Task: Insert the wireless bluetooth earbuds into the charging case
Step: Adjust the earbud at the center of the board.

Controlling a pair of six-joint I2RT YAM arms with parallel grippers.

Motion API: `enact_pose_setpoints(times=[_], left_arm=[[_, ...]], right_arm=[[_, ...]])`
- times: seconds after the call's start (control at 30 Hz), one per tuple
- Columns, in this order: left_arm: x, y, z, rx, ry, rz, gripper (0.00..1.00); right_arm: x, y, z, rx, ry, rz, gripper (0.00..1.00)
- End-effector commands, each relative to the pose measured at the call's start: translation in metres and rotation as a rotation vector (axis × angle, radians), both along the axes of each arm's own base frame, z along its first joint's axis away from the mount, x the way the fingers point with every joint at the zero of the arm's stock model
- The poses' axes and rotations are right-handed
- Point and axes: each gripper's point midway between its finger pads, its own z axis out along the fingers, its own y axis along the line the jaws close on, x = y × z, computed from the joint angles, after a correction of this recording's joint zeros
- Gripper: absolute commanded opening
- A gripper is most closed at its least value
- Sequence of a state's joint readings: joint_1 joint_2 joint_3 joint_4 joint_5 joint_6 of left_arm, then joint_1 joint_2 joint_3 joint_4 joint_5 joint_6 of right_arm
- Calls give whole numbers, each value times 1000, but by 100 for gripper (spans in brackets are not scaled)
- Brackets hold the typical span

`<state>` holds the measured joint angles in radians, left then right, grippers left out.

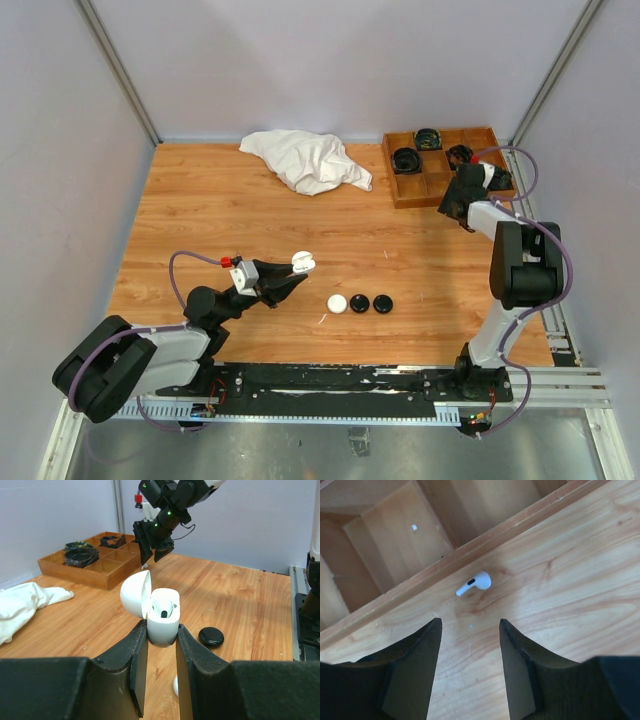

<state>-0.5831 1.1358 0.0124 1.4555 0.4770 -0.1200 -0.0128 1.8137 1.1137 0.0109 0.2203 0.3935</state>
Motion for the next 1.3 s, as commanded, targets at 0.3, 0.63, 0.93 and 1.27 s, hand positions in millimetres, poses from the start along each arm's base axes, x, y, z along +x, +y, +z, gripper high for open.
enact_pose_setpoints(times=[0.3,0.63,0.93,1.27], left_arm=[[0,-1,2,2,-16,-3,0],[0,-1,1,5,-16,-4,0],[-1,-2,3,2,-19,-8,0],[-1,-2,2,10,-15,-11,0]], right_arm=[[38,-30,-4,82,-59,-133,42],[44,-25,-24,149,38,-139,41],[29,-26,-35,162,123,-156,33],[10,-19,-32,142,197,-50,25]])
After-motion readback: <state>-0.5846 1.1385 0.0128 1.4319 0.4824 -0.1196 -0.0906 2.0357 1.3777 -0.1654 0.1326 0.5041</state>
